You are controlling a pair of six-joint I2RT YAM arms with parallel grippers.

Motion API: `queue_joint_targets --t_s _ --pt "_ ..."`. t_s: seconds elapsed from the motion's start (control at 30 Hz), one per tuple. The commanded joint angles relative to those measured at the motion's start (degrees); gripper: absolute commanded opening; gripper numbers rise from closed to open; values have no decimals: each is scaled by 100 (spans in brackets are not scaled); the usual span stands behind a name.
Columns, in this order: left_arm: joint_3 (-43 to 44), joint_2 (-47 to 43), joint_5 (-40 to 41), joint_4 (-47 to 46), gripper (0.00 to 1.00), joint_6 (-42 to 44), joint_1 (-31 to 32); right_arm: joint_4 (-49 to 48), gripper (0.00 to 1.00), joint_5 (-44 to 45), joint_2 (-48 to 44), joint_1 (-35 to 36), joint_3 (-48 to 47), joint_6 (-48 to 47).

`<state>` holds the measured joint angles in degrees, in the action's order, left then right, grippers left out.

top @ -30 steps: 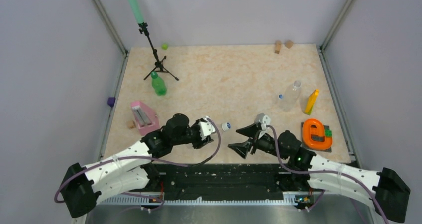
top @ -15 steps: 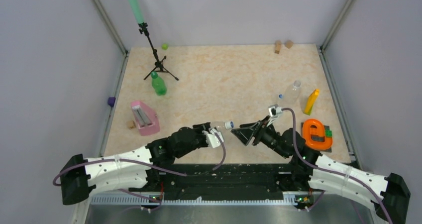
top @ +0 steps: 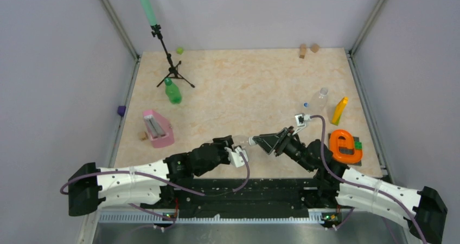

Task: Unscrew the bottle caps
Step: Unscrew the bottle cap from the plastic bottle.

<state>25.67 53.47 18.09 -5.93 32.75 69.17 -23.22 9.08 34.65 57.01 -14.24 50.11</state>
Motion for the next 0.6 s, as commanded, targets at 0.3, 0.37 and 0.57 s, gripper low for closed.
queue_joint_targets --t_s 0.3,0.37,0.57 --pt "158 -148 17 -390 0 37 71 -141 61 59 104 30 -80 81" --pt "176 -120 27 -368 0 56 71 -110 63 69 25 36 -81 93" --pt "177 -101 81 -320 0 48 101 -171 61 8 -108 31 -23 131"
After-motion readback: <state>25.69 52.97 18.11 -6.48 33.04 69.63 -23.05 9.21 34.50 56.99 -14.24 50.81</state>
